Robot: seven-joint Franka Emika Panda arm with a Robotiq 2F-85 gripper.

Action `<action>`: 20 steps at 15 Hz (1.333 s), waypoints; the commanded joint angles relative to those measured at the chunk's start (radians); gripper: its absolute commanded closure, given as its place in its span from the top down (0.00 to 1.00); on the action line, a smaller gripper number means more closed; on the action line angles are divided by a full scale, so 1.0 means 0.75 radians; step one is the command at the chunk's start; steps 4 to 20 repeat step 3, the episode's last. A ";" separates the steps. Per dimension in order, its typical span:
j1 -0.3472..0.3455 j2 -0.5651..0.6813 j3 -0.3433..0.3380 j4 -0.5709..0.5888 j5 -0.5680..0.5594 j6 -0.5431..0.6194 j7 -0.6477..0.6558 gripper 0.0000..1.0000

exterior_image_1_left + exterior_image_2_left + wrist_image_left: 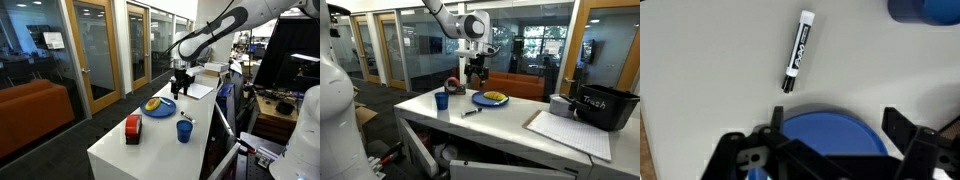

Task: Take the marker out of the cup and put it on the table

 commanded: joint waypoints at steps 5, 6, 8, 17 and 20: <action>-0.008 0.020 0.002 0.002 -0.001 0.000 0.003 1.00; -0.008 0.020 0.002 0.002 -0.001 0.000 0.003 1.00; -0.008 0.020 0.002 0.002 -0.001 0.000 0.003 1.00; -0.008 0.020 0.002 0.002 -0.001 0.000 0.003 1.00; -0.008 0.020 0.002 0.002 -0.001 0.000 0.003 1.00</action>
